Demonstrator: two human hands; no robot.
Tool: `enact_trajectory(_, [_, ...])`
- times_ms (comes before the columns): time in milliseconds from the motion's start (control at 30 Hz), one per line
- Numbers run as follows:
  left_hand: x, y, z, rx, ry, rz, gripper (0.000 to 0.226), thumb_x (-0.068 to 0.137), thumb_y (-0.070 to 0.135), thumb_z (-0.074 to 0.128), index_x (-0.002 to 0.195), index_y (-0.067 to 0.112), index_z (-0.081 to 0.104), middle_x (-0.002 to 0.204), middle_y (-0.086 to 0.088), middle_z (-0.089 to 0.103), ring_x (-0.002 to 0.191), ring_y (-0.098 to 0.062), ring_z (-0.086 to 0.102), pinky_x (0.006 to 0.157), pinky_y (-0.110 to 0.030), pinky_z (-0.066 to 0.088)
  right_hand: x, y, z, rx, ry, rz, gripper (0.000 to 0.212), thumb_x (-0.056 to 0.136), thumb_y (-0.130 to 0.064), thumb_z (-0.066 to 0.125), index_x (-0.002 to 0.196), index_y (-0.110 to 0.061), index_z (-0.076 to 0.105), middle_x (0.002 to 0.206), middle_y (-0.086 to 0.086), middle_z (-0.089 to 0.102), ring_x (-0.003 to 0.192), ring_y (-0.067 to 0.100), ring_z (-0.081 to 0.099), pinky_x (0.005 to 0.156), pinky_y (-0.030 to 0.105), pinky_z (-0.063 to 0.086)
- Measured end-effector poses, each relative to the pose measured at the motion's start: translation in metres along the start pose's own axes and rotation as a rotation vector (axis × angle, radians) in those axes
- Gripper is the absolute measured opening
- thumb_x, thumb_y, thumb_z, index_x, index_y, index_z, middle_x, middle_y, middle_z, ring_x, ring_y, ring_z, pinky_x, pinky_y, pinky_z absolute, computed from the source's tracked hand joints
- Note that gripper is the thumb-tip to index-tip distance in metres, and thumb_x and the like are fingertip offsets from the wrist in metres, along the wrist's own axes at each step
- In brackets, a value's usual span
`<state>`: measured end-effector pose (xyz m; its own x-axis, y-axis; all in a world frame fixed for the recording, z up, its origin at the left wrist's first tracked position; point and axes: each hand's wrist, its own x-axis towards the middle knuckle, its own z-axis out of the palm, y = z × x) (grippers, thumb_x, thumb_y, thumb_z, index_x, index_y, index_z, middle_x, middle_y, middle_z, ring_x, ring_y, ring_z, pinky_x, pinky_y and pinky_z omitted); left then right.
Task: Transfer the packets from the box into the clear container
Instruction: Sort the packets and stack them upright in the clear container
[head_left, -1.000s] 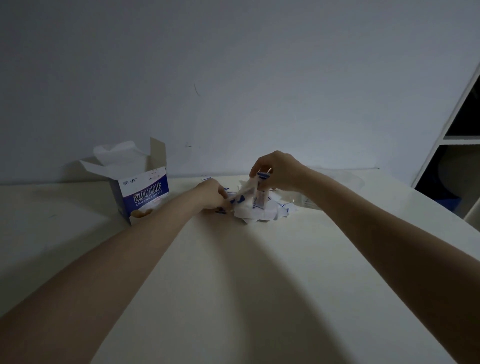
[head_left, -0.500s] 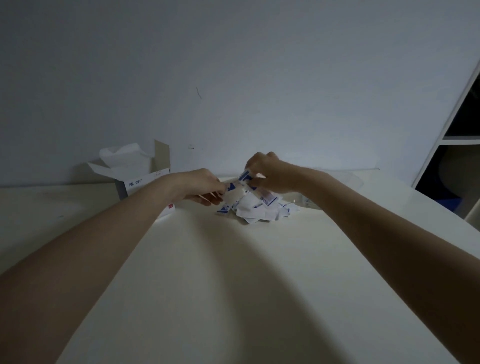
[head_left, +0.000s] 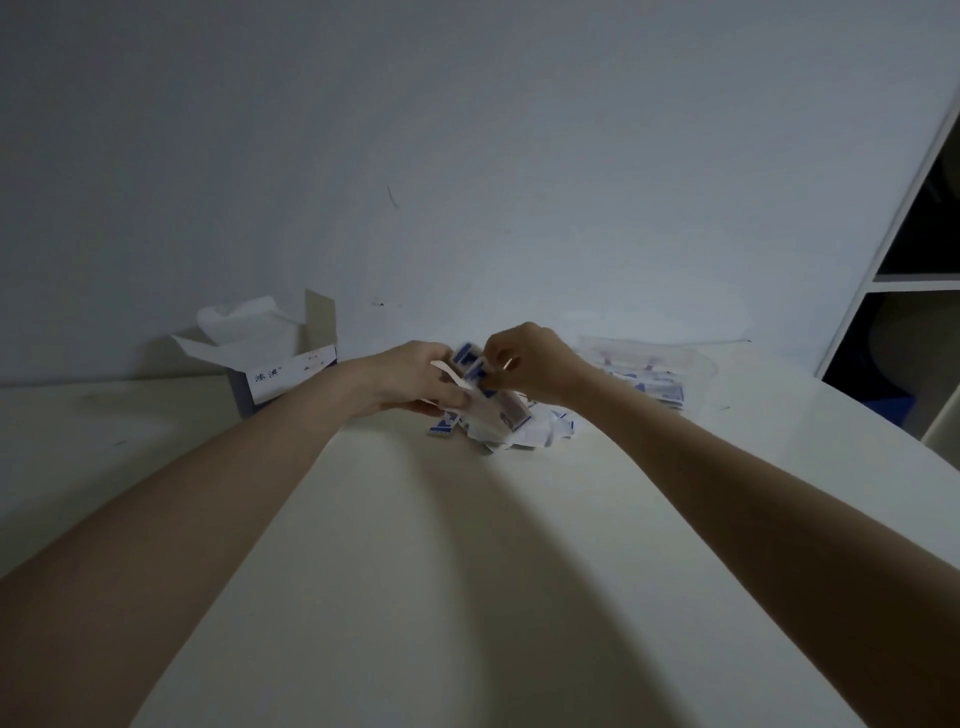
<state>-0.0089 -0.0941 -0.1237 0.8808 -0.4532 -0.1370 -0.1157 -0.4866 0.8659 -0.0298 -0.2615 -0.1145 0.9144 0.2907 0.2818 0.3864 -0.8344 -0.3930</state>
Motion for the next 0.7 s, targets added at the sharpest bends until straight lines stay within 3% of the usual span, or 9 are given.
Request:
enact_trajectory(100, [0.003, -0.002, -0.005, 0.170, 0.112, 0.044, 0.014, 0.082, 0.009, 0.069, 0.092, 0.017, 0.063, 0.082, -0.004, 0.062, 0.069, -0.008, 0.056, 0.056, -0.010, 0.047, 0.004, 0.009, -0.005, 0.270, 0.212, 0.149, 0.017, 0.086, -0.009, 0.060, 0.103, -0.011, 0.055, 0.094, 0.009, 0.063, 0.084, 0.022, 0.058, 0.067, 0.030, 0.048])
enact_trajectory(167, [0.004, -0.005, -0.009, 0.382, 0.236, 0.119, 0.007, 0.081, 0.011, 0.068, 0.085, 0.017, 0.067, 0.075, 0.000, 0.059, 0.065, -0.007, 0.052, 0.054, -0.011, 0.039, 0.005, 0.015, -0.013, 0.499, 0.241, 0.255, 0.021, 0.085, -0.008, 0.062, 0.098, -0.015, 0.047, 0.090, 0.007, 0.061, 0.080, 0.023, 0.058, 0.063, 0.034, 0.051])
enact_trajectory(267, [0.003, -0.009, -0.009, 0.678, 0.428, 0.329, 0.008, 0.078, 0.004, 0.064, 0.078, 0.012, 0.066, 0.077, 0.003, 0.054, 0.079, -0.013, 0.047, 0.065, -0.023, 0.036, 0.002, 0.020, -0.021, 0.590, 0.240, 0.287, 0.011, 0.086, -0.007, 0.061, 0.077, -0.009, 0.055, 0.074, 0.008, 0.055, 0.063, 0.016, 0.047, 0.051, 0.023, 0.037])
enact_trajectory(333, [0.002, -0.013, -0.005, 0.778, 0.483, 0.464, 0.006, 0.078, 0.004, 0.064, 0.078, 0.010, 0.065, 0.086, 0.003, 0.052, 0.087, -0.013, 0.042, 0.073, -0.027, 0.038, 0.000, 0.022, -0.020, 0.683, 0.206, 0.308, 0.018, 0.089, -0.006, 0.057, 0.071, -0.005, 0.055, 0.072, 0.009, 0.049, 0.060, 0.015, 0.038, 0.053, 0.023, 0.030])
enact_trajectory(500, [0.001, -0.016, 0.002, 0.901, 0.590, 0.712, 0.013, 0.073, -0.005, 0.066, 0.074, 0.006, 0.061, 0.087, -0.006, 0.058, 0.079, -0.017, 0.045, 0.057, -0.034, 0.047, -0.002, 0.019, -0.017, 0.997, 0.038, 0.441, 0.022, 0.095, -0.008, 0.047, 0.074, -0.007, 0.052, 0.073, 0.008, 0.052, 0.066, 0.017, 0.049, 0.063, 0.025, 0.043])
enact_trajectory(600, [0.003, -0.010, 0.004, 0.848, 0.631, 0.731, 0.014, 0.071, -0.010, 0.064, 0.073, 0.003, 0.059, 0.086, -0.009, 0.059, 0.079, -0.014, 0.041, 0.061, -0.026, 0.036, -0.005, 0.017, -0.012, 0.957, -0.010, 0.423, 0.024, 0.094, -0.004, 0.047, 0.070, -0.008, 0.048, 0.070, 0.007, 0.047, 0.063, 0.015, 0.046, 0.061, 0.023, 0.039])
enact_trajectory(700, [0.003, -0.003, 0.009, 0.839, 0.590, 0.749, 0.011, 0.074, -0.006, 0.066, 0.075, 0.003, 0.060, 0.089, -0.009, 0.059, 0.081, -0.013, 0.041, 0.065, -0.026, 0.036, -0.005, 0.012, -0.008, 0.743, -0.096, 0.305, 0.029, 0.092, -0.004, 0.050, 0.065, -0.012, 0.044, 0.071, 0.006, 0.046, 0.070, 0.016, 0.043, 0.068, 0.027, 0.034])
